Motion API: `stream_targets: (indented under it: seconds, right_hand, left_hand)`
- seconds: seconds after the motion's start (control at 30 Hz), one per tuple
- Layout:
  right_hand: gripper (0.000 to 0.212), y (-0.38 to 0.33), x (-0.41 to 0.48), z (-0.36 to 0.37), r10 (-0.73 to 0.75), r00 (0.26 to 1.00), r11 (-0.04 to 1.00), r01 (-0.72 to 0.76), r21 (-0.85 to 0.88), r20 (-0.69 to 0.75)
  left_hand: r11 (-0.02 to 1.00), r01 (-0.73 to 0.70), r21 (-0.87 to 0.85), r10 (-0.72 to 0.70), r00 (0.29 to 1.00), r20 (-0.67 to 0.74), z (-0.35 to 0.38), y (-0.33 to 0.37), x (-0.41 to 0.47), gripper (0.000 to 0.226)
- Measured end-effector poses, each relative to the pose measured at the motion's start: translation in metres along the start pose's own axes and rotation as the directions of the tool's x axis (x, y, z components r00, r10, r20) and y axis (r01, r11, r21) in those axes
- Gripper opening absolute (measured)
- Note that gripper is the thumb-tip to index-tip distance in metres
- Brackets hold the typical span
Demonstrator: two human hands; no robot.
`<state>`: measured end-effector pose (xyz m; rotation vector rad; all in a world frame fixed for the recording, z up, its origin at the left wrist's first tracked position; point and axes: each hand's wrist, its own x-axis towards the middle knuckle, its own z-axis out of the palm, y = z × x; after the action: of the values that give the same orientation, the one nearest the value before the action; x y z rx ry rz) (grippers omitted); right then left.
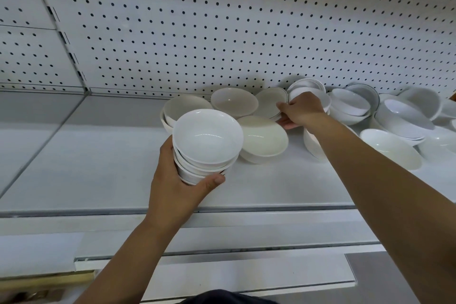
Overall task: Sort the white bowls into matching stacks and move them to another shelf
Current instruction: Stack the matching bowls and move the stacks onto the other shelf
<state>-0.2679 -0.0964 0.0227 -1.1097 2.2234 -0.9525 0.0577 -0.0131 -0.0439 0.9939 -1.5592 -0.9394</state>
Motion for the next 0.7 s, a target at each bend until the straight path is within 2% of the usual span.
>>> stream_targets:
  seconds: [0.07, 0.2, 0.33, 0.43, 0.57, 0.63, 0.7]
  right_hand:
    - [0.039, -0.002, -0.002, -0.003, 0.004, 1.0, 1.0, -0.004, -0.004, 0.014]
    - [0.046, -0.005, -0.013, -0.016, 0.012, 0.999, 1.0, -0.011, -0.024, 0.033]
    - [0.041, 0.0, -0.019, -0.043, -0.204, 0.961, 0.958, 0.156, -0.242, -0.188]
    - [0.027, 0.01, -0.012, -0.064, -0.279, 0.918, 0.929, 0.185, -0.32, -0.28]
    - [0.027, 0.023, -0.002, -0.072, -0.246, 0.919, 0.916, 0.117, -0.385, -0.307]
    - [0.046, 0.027, 0.003, -0.072, -0.17, 0.929, 0.906, 0.016, -0.424, -0.329]
    - [0.054, 0.031, 0.006, -0.071, -0.099, 0.953, 0.896, -0.039, -0.443, -0.286]
  left_hand:
    - [1.0, -0.007, 0.023, 0.007, 1.0, 0.022, 0.0, 0.0, 0.001, 0.106]
    - [1.0, -0.016, 0.026, 0.015, 0.999, 0.036, 0.0, -0.002, 0.001, 0.109]
    - [1.0, -0.012, 0.026, 0.011, 0.999, 0.041, 0.0, -0.003, 0.001, 0.116]
    - [0.999, -0.007, 0.033, 0.005, 0.999, 0.049, -0.001, -0.001, 0.001, 0.119]
    - [0.998, -0.006, 0.058, 0.002, 0.997, 0.071, -0.001, -0.001, -0.001, 0.123]
    - [0.996, -0.017, 0.085, 0.01, 0.996, 0.089, 0.001, -0.001, -0.002, 0.123]
    - [0.994, -0.033, 0.105, 0.023, 0.996, 0.088, 0.003, -0.001, -0.002, 0.123]
